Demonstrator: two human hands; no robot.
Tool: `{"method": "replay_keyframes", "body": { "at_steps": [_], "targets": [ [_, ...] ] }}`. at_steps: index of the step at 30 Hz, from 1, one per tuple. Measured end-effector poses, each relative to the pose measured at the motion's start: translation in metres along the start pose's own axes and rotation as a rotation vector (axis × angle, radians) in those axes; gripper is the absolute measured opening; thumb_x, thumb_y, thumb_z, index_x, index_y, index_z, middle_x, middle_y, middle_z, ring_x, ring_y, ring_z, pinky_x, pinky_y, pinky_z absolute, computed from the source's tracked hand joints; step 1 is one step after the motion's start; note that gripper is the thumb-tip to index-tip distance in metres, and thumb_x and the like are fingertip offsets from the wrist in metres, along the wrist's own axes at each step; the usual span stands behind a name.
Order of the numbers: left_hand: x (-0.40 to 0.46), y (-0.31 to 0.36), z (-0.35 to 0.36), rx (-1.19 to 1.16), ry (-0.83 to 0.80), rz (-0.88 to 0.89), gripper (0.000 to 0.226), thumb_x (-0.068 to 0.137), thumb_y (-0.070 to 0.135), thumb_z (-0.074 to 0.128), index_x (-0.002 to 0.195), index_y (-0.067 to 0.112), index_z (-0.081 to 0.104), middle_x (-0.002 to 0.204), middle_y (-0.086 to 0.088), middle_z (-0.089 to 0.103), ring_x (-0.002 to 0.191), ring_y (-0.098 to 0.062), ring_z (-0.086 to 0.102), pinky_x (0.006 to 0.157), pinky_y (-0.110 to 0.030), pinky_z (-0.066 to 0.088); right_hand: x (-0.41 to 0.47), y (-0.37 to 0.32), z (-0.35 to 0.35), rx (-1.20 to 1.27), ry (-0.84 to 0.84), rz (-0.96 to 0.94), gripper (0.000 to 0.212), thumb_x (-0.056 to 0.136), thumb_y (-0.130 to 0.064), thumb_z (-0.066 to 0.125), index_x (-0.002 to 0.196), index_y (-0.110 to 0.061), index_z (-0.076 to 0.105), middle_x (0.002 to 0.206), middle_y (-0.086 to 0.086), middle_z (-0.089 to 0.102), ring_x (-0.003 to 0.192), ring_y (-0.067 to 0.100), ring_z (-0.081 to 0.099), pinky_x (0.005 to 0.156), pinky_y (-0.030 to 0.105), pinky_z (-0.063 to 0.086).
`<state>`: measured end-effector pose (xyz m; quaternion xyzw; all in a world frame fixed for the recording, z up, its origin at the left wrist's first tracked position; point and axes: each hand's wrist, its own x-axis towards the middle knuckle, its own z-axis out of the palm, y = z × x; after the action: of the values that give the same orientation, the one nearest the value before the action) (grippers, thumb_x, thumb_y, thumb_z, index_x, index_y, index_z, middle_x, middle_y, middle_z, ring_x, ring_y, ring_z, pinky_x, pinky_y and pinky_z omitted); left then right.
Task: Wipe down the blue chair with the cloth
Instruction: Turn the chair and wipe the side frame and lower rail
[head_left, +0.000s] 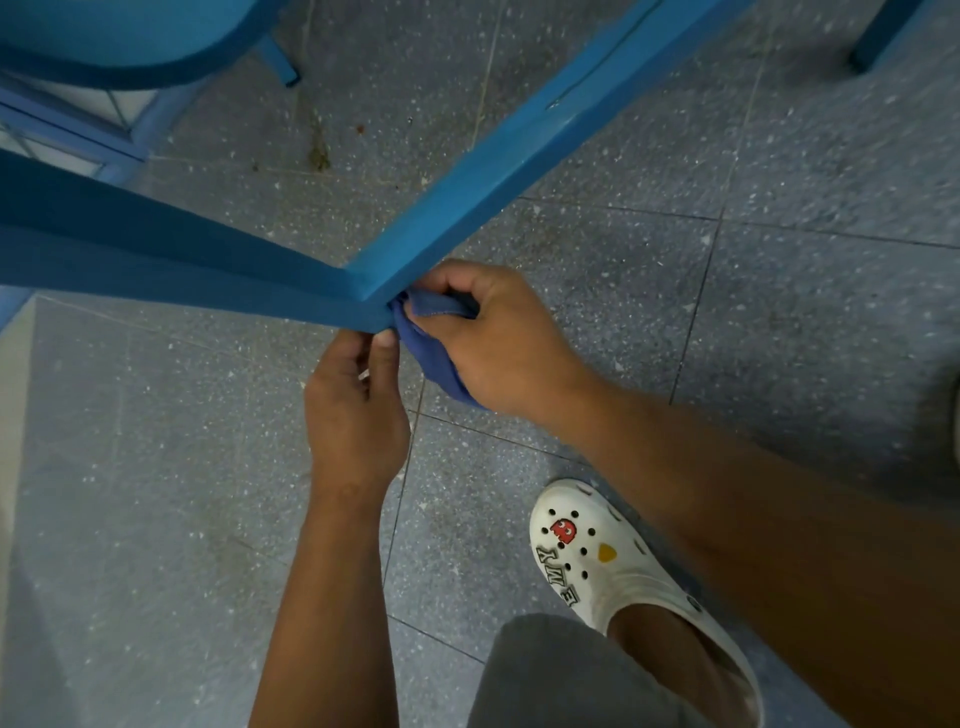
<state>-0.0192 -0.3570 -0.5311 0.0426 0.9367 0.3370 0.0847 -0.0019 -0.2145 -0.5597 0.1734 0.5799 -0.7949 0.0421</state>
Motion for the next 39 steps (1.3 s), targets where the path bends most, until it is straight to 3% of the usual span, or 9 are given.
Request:
{"method": "replay_keyframes", "body": {
  "at_steps": [4, 8, 12, 18, 24, 27, 30, 36, 39],
  "targets": [
    [0.0, -0.003, 0.007, -0.058, 0.012, -0.023, 0.028, 0.107, 0.031, 0.046, 0.122, 0.018, 0.066, 0.1, 0.011, 0.069, 0.089, 0.0, 0.063, 0.075, -0.009, 0.046, -0.006, 0.017, 0.016, 0.097, 0.159, 0.031, 0.018, 0.1, -0.015, 0.062, 0.111, -0.015, 0.076, 0.096, 0.004, 0.077, 0.092, 0.015, 0.073, 0.083, 0.033, 0.061],
    [-0.003, -0.01, 0.02, -0.079, 0.079, -0.024, 0.017, 0.106, 0.025, 0.049, 0.115, 0.029, 0.063, 0.101, 0.011, 0.069, 0.094, 0.0, 0.063, 0.078, -0.009, 0.045, 0.006, 0.061, -0.002, -0.297, 0.142, 0.22, 0.02, 0.099, -0.023, 0.063, 0.095, -0.013, 0.08, 0.078, 0.008, 0.073, 0.069, 0.015, 0.066, 0.063, 0.031, 0.051],
    [0.0, -0.018, 0.025, -0.084, 0.073, -0.041, 0.019, 0.105, 0.023, 0.051, 0.117, 0.02, 0.066, 0.103, 0.008, 0.069, 0.094, 0.004, 0.062, 0.078, -0.004, 0.042, 0.005, 0.067, -0.034, -0.542, 0.094, 0.282, 0.026, 0.099, -0.017, 0.059, 0.121, -0.017, 0.072, 0.115, 0.005, 0.071, 0.097, 0.009, 0.055, 0.086, 0.023, 0.042],
    [0.006, -0.031, 0.036, -0.069, 0.057, -0.003, 0.015, 0.103, 0.021, 0.055, 0.111, 0.02, 0.067, 0.103, -0.001, 0.07, 0.094, -0.009, 0.064, 0.08, -0.012, 0.046, 0.004, 0.029, -0.018, -0.005, 0.217, 0.081, 0.019, 0.101, -0.011, 0.059, 0.107, -0.022, 0.074, 0.096, -0.001, 0.074, 0.086, 0.003, 0.07, 0.075, 0.017, 0.055],
    [0.009, -0.039, 0.037, -0.095, 0.047, 0.008, 0.023, 0.104, 0.021, 0.054, 0.113, 0.008, 0.07, 0.098, -0.001, 0.07, 0.088, -0.007, 0.062, 0.078, -0.014, 0.045, 0.028, 0.044, 0.007, -0.177, 0.16, 0.004, 0.025, 0.096, -0.002, 0.058, 0.111, -0.01, 0.077, 0.106, 0.0, 0.076, 0.097, 0.013, 0.07, 0.088, 0.032, 0.058],
    [0.009, -0.039, 0.04, -0.168, 0.056, -0.034, 0.021, 0.104, 0.017, 0.054, 0.11, 0.006, 0.071, 0.086, 0.01, 0.067, 0.08, 0.003, 0.059, 0.077, -0.016, 0.048, 0.041, 0.058, -0.006, -0.352, 0.034, 0.121, 0.02, 0.097, -0.008, 0.061, 0.092, -0.014, 0.08, 0.077, -0.008, 0.075, 0.071, 0.005, 0.068, 0.061, 0.025, 0.053],
    [0.008, -0.042, 0.037, -0.188, 0.041, -0.013, 0.022, 0.104, 0.022, 0.053, 0.105, 0.034, 0.071, 0.086, 0.011, 0.067, 0.082, -0.003, 0.06, 0.08, -0.037, 0.057, 0.045, 0.063, -0.014, -0.38, -0.023, 0.155, 0.037, 0.099, -0.017, 0.063, 0.063, -0.024, 0.068, 0.055, -0.003, 0.059, 0.05, 0.007, 0.054, 0.049, 0.02, 0.039],
    [0.009, -0.042, 0.034, -0.141, 0.017, 0.012, 0.031, 0.104, 0.033, 0.051, 0.09, 0.055, 0.067, 0.084, 0.001, 0.064, 0.081, -0.011, 0.057, 0.071, -0.042, 0.054, 0.031, 0.048, -0.014, -0.187, -0.016, 0.024, 0.02, 0.096, -0.008, 0.064, 0.109, -0.012, 0.078, 0.098, 0.007, 0.078, 0.092, 0.023, 0.073, 0.084, 0.038, 0.058],
    [0.009, -0.044, 0.036, -0.134, 0.002, -0.004, 0.03, 0.103, 0.038, 0.051, 0.088, 0.057, 0.068, 0.085, 0.002, 0.062, 0.081, -0.013, 0.056, 0.071, -0.045, 0.054, 0.024, 0.05, -0.007, -0.183, 0.09, -0.049, 0.023, 0.093, -0.002, 0.063, 0.108, -0.01, 0.079, 0.091, -0.003, 0.079, 0.083, 0.015, 0.072, 0.072, 0.034, 0.058]
  ]
}}
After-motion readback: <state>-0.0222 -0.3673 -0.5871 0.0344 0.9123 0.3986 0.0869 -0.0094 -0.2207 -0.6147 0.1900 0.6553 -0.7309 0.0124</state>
